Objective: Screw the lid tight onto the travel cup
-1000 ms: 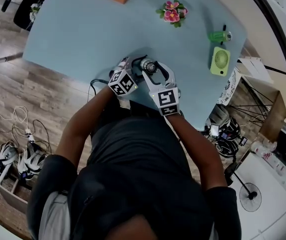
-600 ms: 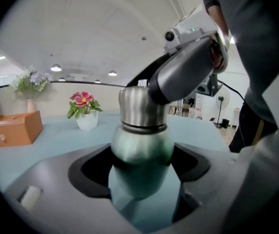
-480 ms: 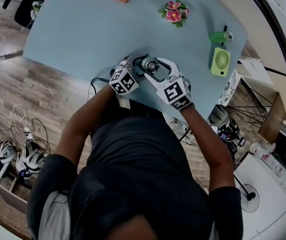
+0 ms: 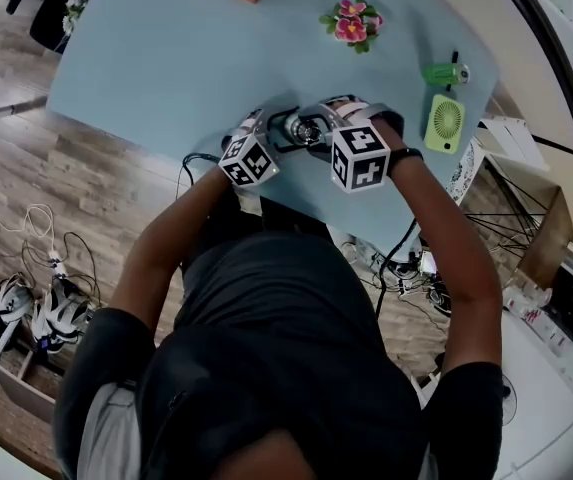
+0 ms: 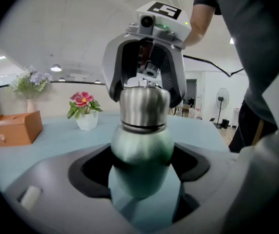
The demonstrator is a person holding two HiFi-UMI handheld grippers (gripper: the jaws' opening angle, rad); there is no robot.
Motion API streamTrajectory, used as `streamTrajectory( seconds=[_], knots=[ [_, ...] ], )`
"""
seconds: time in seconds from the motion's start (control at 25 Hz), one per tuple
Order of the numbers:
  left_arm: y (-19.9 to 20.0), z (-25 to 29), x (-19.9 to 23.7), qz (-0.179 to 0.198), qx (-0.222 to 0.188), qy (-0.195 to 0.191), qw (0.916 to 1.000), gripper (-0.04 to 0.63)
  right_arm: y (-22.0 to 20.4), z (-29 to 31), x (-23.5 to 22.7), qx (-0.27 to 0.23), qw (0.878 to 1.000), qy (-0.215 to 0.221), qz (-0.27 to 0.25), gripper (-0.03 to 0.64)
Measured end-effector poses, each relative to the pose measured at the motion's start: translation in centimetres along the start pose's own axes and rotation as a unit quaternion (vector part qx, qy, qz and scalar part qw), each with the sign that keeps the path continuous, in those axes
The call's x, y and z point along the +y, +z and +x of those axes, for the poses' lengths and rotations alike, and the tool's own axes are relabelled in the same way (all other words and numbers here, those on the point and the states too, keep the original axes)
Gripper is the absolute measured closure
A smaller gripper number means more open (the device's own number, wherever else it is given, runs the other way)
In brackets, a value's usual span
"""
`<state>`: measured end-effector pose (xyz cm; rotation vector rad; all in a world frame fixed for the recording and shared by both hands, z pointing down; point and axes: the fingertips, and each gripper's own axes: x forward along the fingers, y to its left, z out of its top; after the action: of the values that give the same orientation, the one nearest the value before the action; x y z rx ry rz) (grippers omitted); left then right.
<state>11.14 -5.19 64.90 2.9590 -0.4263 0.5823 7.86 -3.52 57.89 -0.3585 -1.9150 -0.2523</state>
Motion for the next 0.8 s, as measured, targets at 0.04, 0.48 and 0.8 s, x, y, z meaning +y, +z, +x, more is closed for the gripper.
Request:
streamTrajectory(
  seconds=[0.04, 0.48, 0.8],
  knots=[
    [0.0, 0.0, 0.0, 0.0, 0.0, 0.0, 1.0, 0.186, 0.0, 0.1, -0.2, -0.002, 1.0, -0.006, -0.003, 0.363],
    [0.0, -0.1, 0.0, 0.002, -0.001, 0.003, 1.0, 0.183, -0.1, 0.0, -1.3, -0.117, 0.938, -0.157, 0.287, 0.38],
    [-0.1, -0.2, -0.1, -0.002, -0.003, 0.014, 0.9999, 0.183, -0.7, -1.3, -2.1, -0.168, 0.743, -0.35, 0.545, 0.38]
  ],
)
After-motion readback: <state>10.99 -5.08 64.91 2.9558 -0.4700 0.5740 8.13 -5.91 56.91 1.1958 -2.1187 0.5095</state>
